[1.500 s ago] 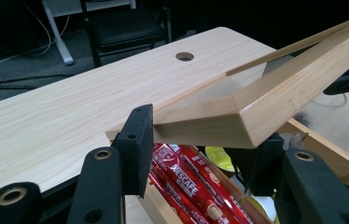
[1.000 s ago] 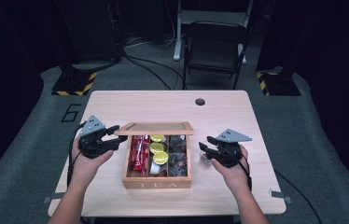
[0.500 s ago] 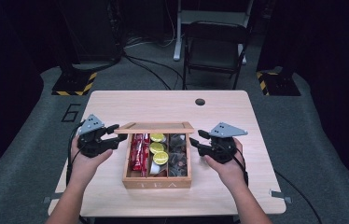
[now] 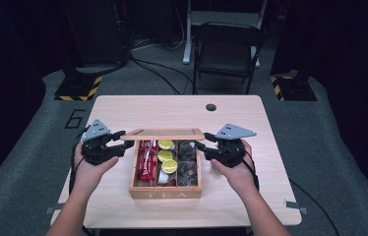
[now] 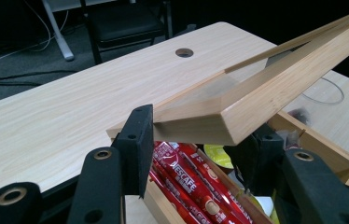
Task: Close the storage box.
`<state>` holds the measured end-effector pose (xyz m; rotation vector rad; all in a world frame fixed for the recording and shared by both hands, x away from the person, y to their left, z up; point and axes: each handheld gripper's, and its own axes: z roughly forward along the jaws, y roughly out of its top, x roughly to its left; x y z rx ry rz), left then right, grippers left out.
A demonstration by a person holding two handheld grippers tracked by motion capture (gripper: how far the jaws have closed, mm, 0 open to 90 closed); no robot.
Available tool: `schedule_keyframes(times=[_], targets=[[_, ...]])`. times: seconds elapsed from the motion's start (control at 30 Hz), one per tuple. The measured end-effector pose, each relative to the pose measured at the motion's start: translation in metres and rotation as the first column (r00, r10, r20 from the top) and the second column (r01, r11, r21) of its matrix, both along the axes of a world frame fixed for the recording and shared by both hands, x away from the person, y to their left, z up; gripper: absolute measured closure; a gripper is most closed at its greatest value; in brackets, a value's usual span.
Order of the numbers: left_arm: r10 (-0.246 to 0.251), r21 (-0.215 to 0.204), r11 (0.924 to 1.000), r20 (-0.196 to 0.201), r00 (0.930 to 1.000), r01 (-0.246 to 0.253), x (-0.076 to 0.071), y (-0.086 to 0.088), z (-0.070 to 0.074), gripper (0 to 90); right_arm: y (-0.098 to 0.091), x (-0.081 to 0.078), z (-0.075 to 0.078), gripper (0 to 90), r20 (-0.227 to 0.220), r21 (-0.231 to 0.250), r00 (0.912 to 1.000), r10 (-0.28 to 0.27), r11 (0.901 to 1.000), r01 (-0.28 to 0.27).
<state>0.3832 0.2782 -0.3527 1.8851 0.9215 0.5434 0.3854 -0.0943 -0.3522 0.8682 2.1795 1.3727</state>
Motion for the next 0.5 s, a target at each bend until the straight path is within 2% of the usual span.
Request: schedule_keyframes(times=[0.2,0.5], targets=[[-0.011,-0.016,0.9998,-0.001,0.9999,0.011,-0.0014,0.0025,0.0003,51.9,0.0025,0.0012,0.0052,56.8,0.005,-0.022,1.0,-0.003,0.9998,0.003],[-0.014,-0.005,0.9999,-0.004,0.9999,0.014,-0.0036,0.0022,0.0006,52.0,0.003,0.0008,0.006,57.9,0.0,-0.038,1.0,-0.001,0.9993,0.001]])
